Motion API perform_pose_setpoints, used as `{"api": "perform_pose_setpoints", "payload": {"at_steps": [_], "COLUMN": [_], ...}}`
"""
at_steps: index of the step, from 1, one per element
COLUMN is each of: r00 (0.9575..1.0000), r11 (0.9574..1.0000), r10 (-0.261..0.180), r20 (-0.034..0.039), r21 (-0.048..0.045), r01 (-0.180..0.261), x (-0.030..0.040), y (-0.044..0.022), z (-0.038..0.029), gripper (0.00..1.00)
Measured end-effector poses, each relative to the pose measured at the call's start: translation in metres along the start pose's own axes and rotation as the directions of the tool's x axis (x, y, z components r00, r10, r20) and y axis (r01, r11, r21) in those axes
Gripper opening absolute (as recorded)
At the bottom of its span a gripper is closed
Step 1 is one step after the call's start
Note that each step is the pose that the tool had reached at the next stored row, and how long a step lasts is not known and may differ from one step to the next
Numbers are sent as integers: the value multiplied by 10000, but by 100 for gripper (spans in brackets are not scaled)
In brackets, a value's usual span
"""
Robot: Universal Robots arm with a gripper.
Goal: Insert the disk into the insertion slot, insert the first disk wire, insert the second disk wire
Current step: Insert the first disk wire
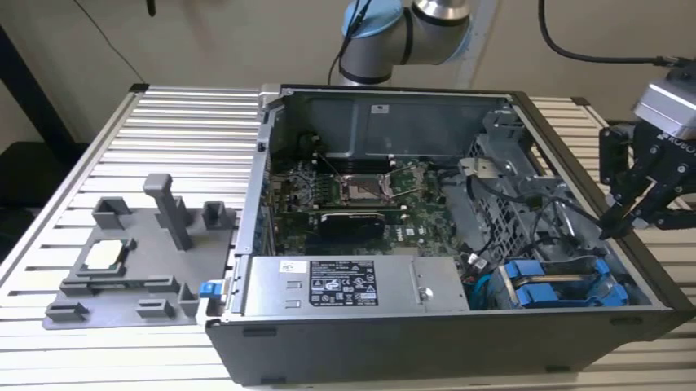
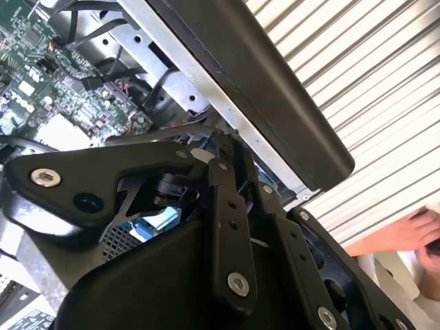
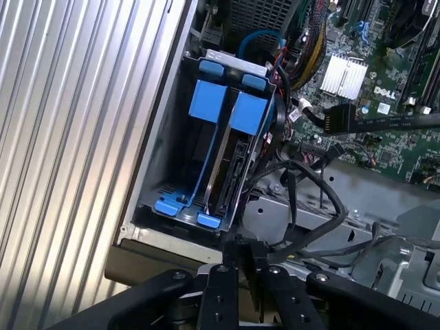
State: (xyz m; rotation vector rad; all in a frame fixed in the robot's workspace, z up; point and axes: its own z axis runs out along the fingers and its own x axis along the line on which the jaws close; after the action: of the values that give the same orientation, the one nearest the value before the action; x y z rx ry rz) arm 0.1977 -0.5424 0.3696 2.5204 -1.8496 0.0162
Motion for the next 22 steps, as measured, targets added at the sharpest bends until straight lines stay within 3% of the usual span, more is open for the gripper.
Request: {"api": "perform_pose_setpoints", "payload": {"at_steps": [8,16,22], "r00": [10000,9992,9970], "r11": [10000,9992,9970], "r10": [39,399,768], "r20": [13,15,71], "r21": [4,-3,-73], "r01": [-39,-399,-767], "x": [8,12,38], "y": [142,176,188], "z": [4,14,31], "gripper": [19,19,19]}}
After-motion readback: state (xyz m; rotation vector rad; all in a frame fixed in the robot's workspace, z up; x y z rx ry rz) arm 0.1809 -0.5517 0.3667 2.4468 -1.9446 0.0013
